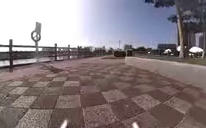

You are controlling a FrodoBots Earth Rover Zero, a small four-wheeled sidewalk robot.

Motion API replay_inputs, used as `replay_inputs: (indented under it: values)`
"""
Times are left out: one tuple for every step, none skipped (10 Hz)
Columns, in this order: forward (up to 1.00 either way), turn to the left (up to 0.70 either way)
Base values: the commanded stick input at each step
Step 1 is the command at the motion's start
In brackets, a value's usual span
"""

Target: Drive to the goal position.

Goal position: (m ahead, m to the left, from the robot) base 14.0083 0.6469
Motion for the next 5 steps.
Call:
replay_inputs:
  values:
    - [0.50,0.00]
    - [0.50,0.00]
    - [0.50,0.00]
    - [0.50,0.00]
    - [0.50,0.00]
